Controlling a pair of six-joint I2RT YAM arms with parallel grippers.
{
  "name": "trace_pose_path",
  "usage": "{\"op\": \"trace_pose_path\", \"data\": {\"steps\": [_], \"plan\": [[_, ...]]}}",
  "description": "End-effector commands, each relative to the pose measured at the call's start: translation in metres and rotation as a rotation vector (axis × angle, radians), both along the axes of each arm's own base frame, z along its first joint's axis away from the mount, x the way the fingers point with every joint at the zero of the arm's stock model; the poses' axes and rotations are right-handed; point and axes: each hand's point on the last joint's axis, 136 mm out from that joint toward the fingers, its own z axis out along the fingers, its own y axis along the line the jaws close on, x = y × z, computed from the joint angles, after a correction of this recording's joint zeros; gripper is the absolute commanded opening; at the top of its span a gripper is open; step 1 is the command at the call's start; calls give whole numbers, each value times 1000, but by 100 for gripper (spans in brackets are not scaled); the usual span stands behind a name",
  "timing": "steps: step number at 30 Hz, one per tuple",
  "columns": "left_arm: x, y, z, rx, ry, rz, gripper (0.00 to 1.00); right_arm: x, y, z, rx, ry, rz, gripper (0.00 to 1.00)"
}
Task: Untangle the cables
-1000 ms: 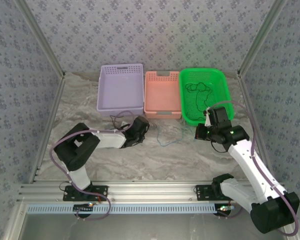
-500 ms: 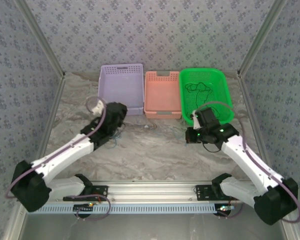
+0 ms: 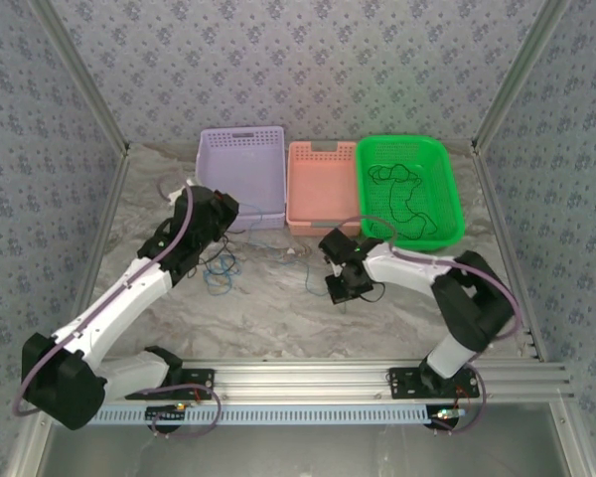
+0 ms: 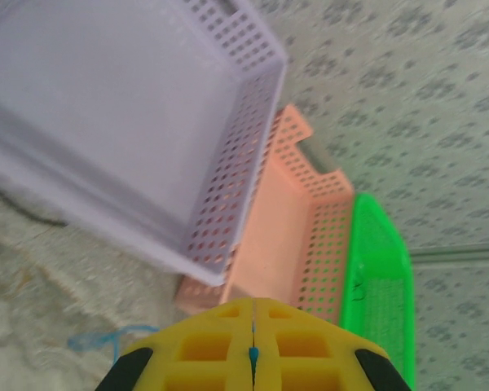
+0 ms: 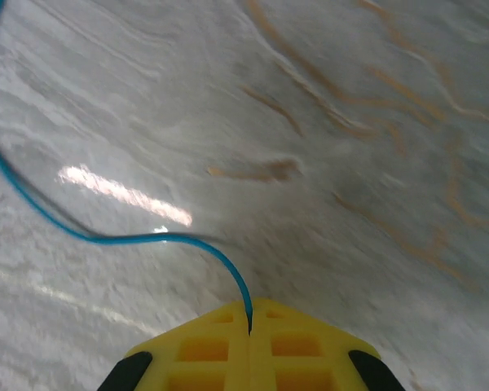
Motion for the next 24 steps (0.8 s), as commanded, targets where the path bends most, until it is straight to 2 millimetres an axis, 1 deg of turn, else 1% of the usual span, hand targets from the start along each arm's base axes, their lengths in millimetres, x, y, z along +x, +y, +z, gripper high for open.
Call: {"op": "trace_pose_path", "data": {"steps": [1,3,5,7,8,12,14,16,18,20,22,24], "plan": [[-14,3,-13,20,25,-22,0,17,15,12,-19,-86,49,12],[-20,5,-16,28,29,-16,0,20,16,19,-13,-110,39,22],[-24,9,-20,42,36,-6,0,20,18,31,6,-140,33,32],[-28,13,-20,56,35,4,0,22,19,41,22,-169,30,40],[-31,14,-21,70,38,9,0,18,14,43,4,-163,30,42],[-35,18,-24,93,39,21,0,20,3,63,-7,-229,-6,47],[-36,17,-24,93,40,21,0,21,-4,79,6,-276,-35,49],[-36,16,-25,97,41,16,0,17,-6,94,28,-317,-46,49],[-36,15,-26,100,42,15,0,8,-3,105,64,-344,-50,49],[-36,15,-26,99,42,15,0,-5,6,107,107,-340,-53,49],[-37,15,-26,100,40,14,0,-18,15,101,147,-322,-77,49],[-37,15,-23,99,34,14,0,-29,29,92,234,-309,-93,51]]}}
